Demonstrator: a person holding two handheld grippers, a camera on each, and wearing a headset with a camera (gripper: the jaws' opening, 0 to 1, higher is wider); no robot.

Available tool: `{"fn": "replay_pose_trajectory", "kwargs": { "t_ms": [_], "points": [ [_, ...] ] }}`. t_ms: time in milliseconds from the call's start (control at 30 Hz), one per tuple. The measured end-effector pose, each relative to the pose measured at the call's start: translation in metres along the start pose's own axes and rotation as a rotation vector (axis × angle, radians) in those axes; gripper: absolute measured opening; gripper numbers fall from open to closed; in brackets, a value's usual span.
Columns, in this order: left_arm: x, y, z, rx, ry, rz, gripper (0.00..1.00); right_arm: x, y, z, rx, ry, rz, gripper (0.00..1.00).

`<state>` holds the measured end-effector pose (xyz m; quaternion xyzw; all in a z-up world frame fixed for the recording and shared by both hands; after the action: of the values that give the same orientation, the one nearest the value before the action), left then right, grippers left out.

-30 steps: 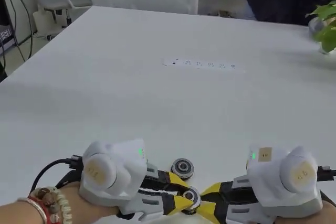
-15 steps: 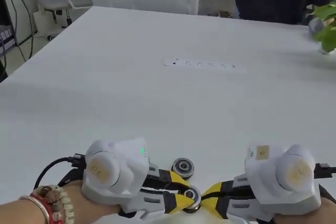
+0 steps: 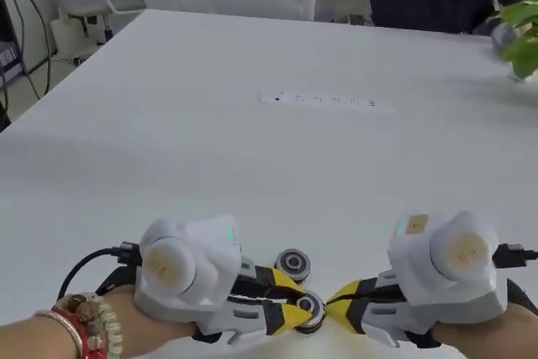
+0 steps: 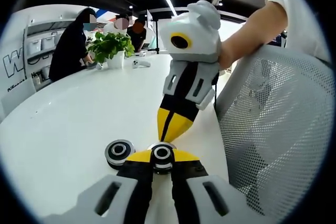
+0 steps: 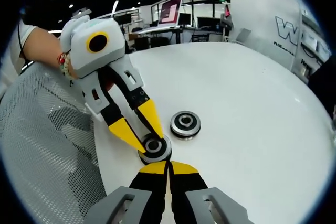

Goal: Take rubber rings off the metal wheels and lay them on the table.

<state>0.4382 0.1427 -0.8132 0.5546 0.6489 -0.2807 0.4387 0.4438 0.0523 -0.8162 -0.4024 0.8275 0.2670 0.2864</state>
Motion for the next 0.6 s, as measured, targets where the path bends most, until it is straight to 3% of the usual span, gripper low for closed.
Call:
{"fn": "replay_pose_trajectory", "kwargs": {
  "t_ms": [167,233,333,433,467,500,600],
  "points": [
    [0.0002,0.0000,-0.0001,-0.001,0.001,0.001,0.07,-0.0014,-0.0029,-0.0033,-0.047,-0.045,0.205,0.00],
    [0.0001,0.0001,0.0001,-0.005,0.001,0.001,0.07,-0.0023,-0.0044,-0.0021,-0.032,-0.053,0.257,0.00],
    [0.0003,0.0005,0.0000,-0.006,0.001,0.001,0.07,-0.0020,-0.0042,-0.0013,-0.028,-0.046,0.245,0.00],
    [0.0004,0.0003,0.0001,-0.005,-0.002,-0.002,0.07,-0.0057,-0.0007,-0.0030,-0.059,-0.059,0.406,0.00],
    [0.0005,0.0001,0.0001,-0.004,-0.004,-0.005,0.07,-0.0051,0.0014,-0.0032,-0.065,-0.041,0.486,0.00],
    [0.0007,-0.0001,0.0001,-0.003,-0.005,-0.005,0.07,-0.0039,-0.0020,-0.0024,-0.056,-0.042,0.421,0.00],
    [0.0005,-0.0002,0.0000,-0.001,-0.007,-0.006,0.07,-0.0031,-0.0004,-0.0028,-0.058,-0.043,0.386,0.00]
  ]
}}
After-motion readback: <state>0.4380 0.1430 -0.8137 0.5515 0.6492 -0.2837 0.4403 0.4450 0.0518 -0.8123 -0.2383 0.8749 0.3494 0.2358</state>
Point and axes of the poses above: the centre of the closed fingertips' face, and the gripper's own axes: z roughly forward along the fingers, y roughly to its left, x roughly out of its underside, the point moved 5 cm from there along -z, roughly backward along the fingers, and after that the axes turned 6 degrees about z, right-handed, at the moved point
